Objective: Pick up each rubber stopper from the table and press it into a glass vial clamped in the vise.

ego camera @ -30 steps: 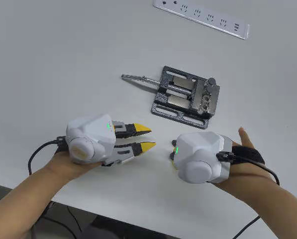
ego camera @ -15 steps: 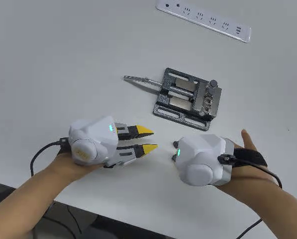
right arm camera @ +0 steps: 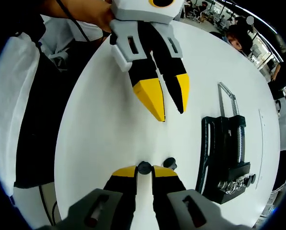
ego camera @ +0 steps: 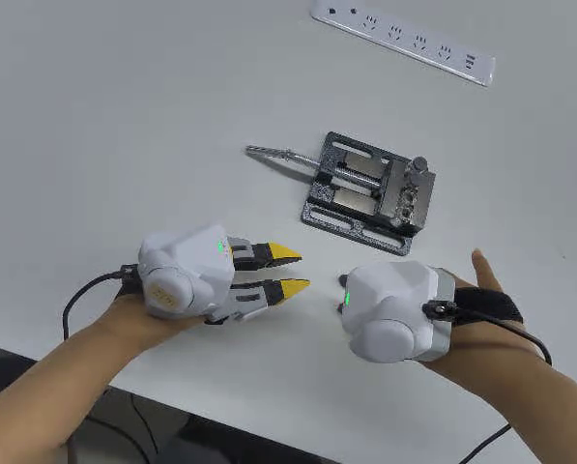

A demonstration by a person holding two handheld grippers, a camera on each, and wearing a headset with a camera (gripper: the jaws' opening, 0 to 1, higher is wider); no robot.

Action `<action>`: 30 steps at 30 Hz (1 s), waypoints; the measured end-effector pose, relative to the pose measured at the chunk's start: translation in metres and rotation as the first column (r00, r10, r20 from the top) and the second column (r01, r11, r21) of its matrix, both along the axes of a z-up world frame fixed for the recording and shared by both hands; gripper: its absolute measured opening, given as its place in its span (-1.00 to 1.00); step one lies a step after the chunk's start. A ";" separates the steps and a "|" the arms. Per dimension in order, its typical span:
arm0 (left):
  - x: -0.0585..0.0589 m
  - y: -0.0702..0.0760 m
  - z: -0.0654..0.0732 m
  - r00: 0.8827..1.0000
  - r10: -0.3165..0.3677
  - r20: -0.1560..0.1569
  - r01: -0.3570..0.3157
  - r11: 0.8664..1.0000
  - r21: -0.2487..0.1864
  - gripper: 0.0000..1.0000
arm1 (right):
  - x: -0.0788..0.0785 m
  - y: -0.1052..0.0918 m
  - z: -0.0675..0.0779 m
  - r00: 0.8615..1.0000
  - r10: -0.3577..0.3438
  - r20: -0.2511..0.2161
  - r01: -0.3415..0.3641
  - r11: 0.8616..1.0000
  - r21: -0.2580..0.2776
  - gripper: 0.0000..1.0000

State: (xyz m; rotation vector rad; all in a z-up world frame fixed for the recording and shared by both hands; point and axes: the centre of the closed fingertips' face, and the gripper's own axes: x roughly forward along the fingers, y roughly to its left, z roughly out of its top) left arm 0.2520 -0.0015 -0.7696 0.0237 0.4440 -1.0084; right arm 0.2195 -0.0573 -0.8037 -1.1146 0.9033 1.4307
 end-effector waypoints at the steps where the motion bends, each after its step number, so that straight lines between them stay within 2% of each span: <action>1: 0.000 0.000 -0.001 1.000 0.000 0.001 0.000 1.000 0.002 -0.72 | 0.000 0.000 -0.001 1.000 0.001 -0.001 -0.001 1.000 -0.003 -0.78; 13: 0.001 0.002 -0.001 1.000 0.011 0.003 -0.011 1.000 -0.001 -0.72 | 0.000 0.005 0.002 1.000 -0.013 -0.023 0.013 1.000 0.022 -0.70; 30: 0.001 0.002 -0.001 1.000 0.018 0.002 -0.018 1.000 -0.003 -0.72 | 0.001 0.002 0.002 1.000 0.003 -0.024 -0.002 1.000 0.004 -0.76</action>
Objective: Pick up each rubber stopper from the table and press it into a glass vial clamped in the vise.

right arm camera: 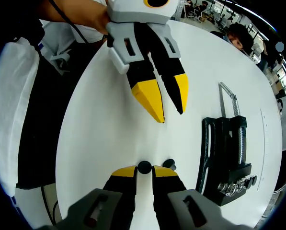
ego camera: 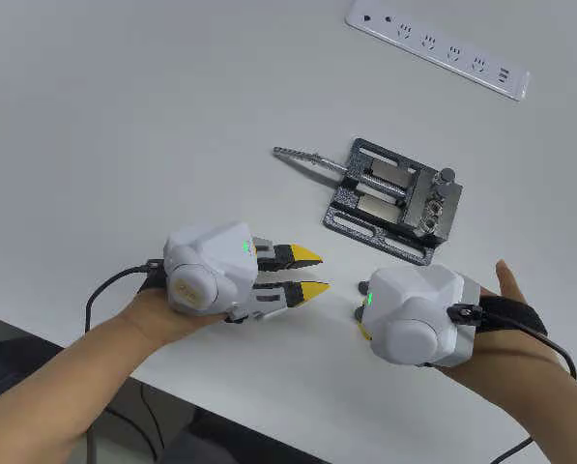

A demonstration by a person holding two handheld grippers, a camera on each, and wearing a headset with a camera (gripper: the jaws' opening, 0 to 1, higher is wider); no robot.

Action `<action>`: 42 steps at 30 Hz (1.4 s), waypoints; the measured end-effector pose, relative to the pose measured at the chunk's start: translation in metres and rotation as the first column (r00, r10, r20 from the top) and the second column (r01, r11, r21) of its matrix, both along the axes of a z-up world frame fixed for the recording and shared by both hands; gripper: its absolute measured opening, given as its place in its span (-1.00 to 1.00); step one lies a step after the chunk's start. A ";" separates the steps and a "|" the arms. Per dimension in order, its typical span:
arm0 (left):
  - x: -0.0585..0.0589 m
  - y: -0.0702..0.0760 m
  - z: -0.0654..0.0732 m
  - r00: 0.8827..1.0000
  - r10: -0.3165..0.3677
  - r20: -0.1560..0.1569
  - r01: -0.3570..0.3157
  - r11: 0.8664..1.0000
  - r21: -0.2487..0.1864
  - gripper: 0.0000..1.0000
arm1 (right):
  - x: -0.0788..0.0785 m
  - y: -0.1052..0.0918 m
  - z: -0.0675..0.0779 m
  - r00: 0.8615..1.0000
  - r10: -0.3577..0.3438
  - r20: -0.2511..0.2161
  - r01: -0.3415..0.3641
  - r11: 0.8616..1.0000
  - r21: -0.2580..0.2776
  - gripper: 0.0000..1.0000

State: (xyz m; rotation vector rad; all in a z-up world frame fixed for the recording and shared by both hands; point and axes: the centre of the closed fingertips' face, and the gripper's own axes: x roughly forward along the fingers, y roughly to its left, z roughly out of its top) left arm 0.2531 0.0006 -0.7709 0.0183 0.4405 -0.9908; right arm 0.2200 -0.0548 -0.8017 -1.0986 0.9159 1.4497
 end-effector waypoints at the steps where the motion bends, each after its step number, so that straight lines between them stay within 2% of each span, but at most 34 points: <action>1: 0.000 0.000 0.000 1.000 0.000 0.001 0.000 1.000 0.001 -0.72 | 0.000 0.000 0.000 1.000 0.001 0.000 -0.001 1.000 0.000 -0.76; 16: -0.002 0.000 0.000 1.000 -0.001 0.000 0.001 1.000 0.000 -0.72 | 0.000 0.000 0.004 1.000 -0.003 0.007 0.003 1.000 0.010 -0.78; 26: -0.004 -0.001 0.001 1.000 -0.023 0.004 0.023 1.000 0.007 -0.71 | 0.002 -0.008 0.009 1.000 -0.014 0.007 0.014 1.000 -0.002 -0.78; 33: -0.004 -0.009 0.007 0.997 -0.074 0.023 0.073 0.997 0.029 -0.63 | 0.007 -0.016 0.016 1.000 -0.025 0.000 0.025 1.000 -0.010 -0.78; 42: -0.003 -0.017 0.016 0.986 -0.158 0.058 0.154 0.985 0.072 -0.50 | 0.020 -0.021 0.032 0.999 -0.040 0.008 0.040 0.999 -0.010 -0.78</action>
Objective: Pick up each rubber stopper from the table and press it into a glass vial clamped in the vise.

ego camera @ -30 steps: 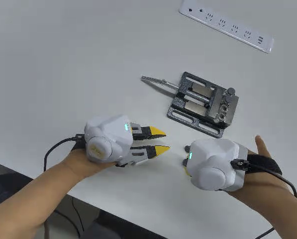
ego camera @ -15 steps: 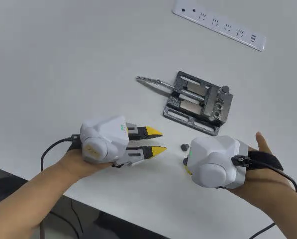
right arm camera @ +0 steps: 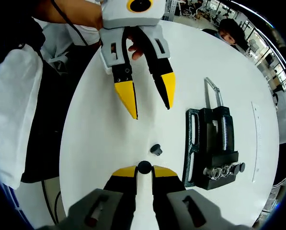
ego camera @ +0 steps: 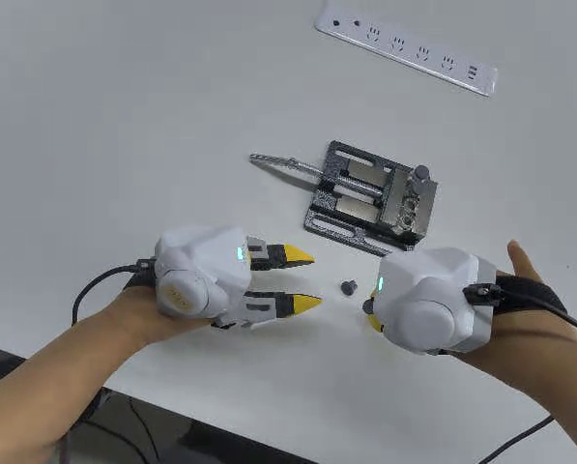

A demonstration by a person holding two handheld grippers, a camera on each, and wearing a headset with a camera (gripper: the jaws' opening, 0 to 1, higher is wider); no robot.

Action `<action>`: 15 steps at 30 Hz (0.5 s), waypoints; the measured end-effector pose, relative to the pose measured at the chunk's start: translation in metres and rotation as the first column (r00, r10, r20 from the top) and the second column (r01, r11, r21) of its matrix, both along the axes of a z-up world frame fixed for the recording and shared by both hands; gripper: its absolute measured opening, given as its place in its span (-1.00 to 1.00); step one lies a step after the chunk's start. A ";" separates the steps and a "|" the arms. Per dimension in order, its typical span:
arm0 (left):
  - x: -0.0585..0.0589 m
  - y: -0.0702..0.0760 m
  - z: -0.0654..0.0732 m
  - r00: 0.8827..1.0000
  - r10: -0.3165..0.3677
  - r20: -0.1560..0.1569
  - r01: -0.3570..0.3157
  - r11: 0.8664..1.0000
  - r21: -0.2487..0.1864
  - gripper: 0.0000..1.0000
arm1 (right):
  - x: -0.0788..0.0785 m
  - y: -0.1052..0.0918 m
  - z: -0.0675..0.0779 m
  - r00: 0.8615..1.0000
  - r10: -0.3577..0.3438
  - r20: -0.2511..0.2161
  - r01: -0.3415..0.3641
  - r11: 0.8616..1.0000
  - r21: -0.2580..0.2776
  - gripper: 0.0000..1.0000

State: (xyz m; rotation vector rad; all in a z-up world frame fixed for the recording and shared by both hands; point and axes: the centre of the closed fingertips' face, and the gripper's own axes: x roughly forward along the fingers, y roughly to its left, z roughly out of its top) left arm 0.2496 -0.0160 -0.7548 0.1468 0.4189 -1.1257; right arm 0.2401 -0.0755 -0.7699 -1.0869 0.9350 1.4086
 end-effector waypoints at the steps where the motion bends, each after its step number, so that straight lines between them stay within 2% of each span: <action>1: 0.000 0.000 0.000 1.000 -0.006 0.004 0.006 1.000 0.005 -0.50 | 0.001 0.000 0.002 1.000 -0.001 0.000 0.001 1.000 0.001 -0.78; 6: 0.007 0.000 0.009 0.999 -0.024 0.024 0.024 1.000 0.005 -0.46 | 0.012 -0.005 0.014 1.000 -0.016 0.009 0.016 1.000 0.004 -0.78; 15: 0.026 -0.001 0.026 0.998 -0.031 0.054 0.032 0.999 -0.017 -0.42 | 0.035 -0.018 0.034 0.998 -0.055 0.017 0.054 0.998 0.009 -0.79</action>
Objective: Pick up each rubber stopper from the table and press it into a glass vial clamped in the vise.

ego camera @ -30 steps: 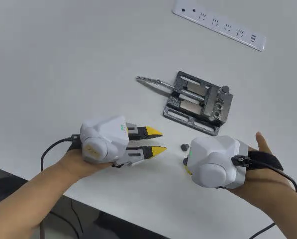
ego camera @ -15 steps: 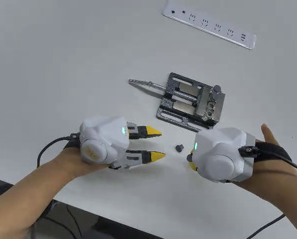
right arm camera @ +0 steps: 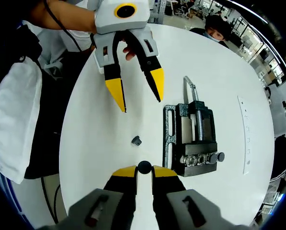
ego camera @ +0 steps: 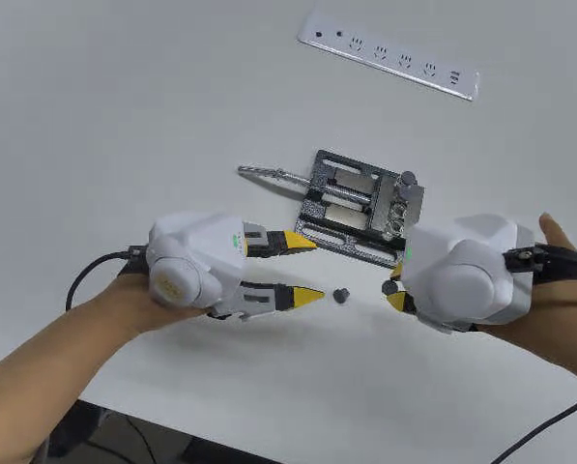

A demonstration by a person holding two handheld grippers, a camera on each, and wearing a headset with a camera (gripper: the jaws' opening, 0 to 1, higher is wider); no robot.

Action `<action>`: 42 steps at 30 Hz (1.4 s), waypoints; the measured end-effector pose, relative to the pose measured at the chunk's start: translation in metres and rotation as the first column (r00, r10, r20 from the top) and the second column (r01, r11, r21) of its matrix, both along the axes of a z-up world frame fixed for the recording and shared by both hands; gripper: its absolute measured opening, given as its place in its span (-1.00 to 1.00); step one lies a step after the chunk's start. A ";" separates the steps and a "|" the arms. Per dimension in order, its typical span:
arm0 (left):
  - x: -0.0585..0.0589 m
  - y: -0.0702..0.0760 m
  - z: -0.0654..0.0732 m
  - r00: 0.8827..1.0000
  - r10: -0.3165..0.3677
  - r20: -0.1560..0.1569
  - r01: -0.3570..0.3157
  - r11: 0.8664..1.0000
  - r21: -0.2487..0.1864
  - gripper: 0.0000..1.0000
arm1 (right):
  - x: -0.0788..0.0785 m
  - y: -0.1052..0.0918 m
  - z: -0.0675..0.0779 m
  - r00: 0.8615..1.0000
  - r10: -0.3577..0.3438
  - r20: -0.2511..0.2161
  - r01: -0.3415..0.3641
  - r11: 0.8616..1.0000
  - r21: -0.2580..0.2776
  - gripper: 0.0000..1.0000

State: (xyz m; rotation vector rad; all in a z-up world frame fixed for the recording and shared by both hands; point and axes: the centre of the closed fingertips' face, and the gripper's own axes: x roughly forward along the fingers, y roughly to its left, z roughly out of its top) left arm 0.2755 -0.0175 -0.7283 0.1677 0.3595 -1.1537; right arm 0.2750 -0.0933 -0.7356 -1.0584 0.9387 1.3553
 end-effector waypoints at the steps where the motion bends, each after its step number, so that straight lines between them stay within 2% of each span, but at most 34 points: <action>1: 0.002 0.000 0.002 1.000 -0.001 0.002 0.001 1.000 -0.004 -0.41 | 0.002 -0.001 0.002 1.000 -0.001 0.002 0.001 1.000 0.001 -0.79; 12: 0.024 -0.004 0.015 0.999 -0.021 0.042 0.021 1.000 -0.007 -0.39 | 0.038 -0.008 0.023 0.999 -0.023 0.034 0.023 1.000 -0.003 -0.79; 19: 0.031 -0.005 0.019 0.998 -0.034 0.050 0.034 0.999 -0.004 -0.39 | 0.049 -0.007 0.027 0.999 -0.025 0.038 0.025 1.000 -0.002 -0.79; 31: 0.044 -0.004 0.020 0.997 -0.049 0.056 0.049 0.999 -0.005 -0.40 | 0.066 -0.003 0.026 0.999 -0.033 0.042 0.033 0.999 0.003 -0.79; 42: 0.051 -0.004 0.015 0.997 -0.053 0.048 0.053 0.999 -0.012 -0.40 | 0.083 0.000 0.011 0.998 -0.057 0.022 0.057 0.998 -0.004 -0.79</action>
